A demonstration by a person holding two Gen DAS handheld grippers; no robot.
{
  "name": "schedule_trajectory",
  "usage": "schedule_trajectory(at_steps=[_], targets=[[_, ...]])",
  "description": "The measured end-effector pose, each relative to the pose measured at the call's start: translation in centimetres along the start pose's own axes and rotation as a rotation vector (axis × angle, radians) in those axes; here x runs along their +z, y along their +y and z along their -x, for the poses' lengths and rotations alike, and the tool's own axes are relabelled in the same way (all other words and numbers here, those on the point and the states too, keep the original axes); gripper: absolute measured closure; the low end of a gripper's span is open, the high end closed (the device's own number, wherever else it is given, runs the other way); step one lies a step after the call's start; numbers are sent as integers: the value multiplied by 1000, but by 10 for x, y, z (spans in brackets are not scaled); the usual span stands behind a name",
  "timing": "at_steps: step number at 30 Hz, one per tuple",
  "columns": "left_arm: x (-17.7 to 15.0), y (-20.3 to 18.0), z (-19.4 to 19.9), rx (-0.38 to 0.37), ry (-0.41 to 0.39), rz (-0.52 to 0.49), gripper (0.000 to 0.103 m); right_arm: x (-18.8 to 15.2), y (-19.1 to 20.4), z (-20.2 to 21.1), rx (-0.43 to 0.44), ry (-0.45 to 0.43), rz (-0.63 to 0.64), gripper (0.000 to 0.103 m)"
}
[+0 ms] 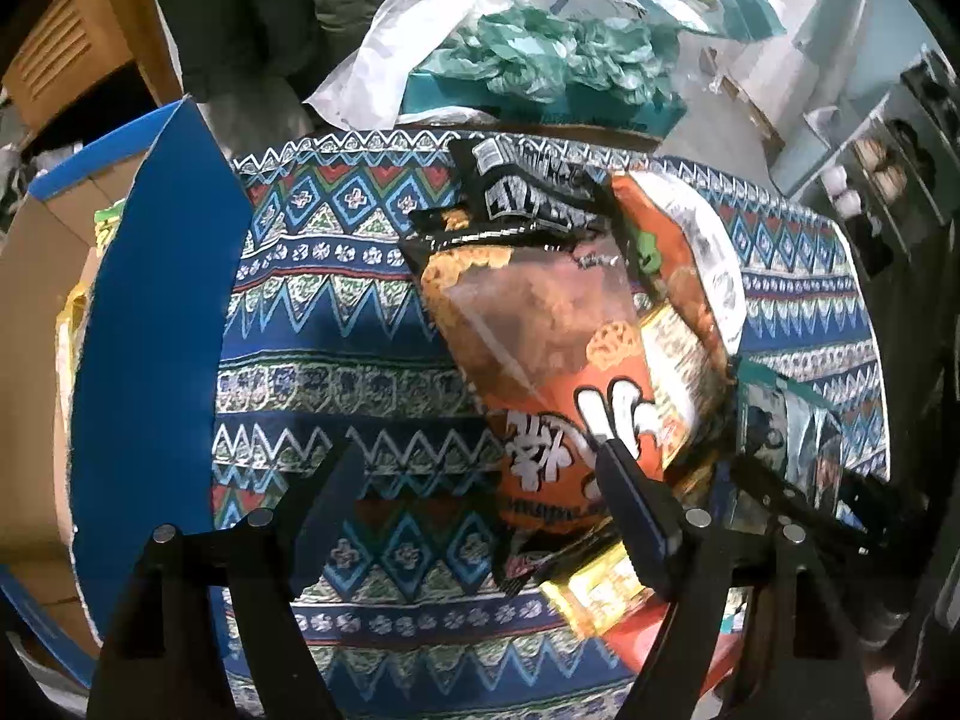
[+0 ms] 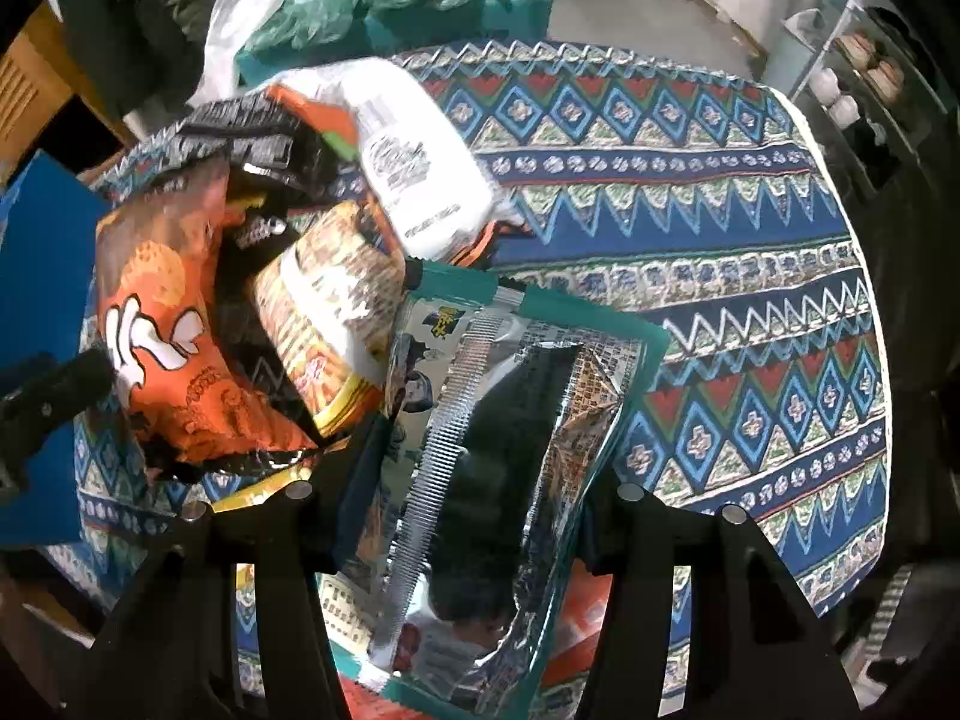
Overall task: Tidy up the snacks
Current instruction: 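Grasp the orange chip bag with the left gripper while the right grasps the teal-silver packet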
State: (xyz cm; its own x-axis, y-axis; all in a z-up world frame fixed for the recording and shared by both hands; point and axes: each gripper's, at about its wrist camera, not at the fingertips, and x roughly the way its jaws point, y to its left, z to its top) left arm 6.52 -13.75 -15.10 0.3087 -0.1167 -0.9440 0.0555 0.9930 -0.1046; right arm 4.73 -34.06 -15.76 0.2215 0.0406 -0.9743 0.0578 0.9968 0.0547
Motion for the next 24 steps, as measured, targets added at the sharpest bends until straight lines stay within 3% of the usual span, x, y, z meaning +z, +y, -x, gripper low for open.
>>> schedule_trajectory(at_steps=[5,6,9,11,24], targets=[[8,-6,-5,14,-6,16,22,7,-9,11,1,-34,-3,54],[9,-6,-6,8,0,25,22,11,-7,12,-1,-36,1,61],[13,-9,-9,-6,-1,48,21,11,-2,13,2,-44,16,63],[16,-12,-12,-6,-2,49,14,12,2,11,0,-45,31,63],[24,-12,-49,-78,96,105,9,14,0,-1,69,-23,-11,64]])
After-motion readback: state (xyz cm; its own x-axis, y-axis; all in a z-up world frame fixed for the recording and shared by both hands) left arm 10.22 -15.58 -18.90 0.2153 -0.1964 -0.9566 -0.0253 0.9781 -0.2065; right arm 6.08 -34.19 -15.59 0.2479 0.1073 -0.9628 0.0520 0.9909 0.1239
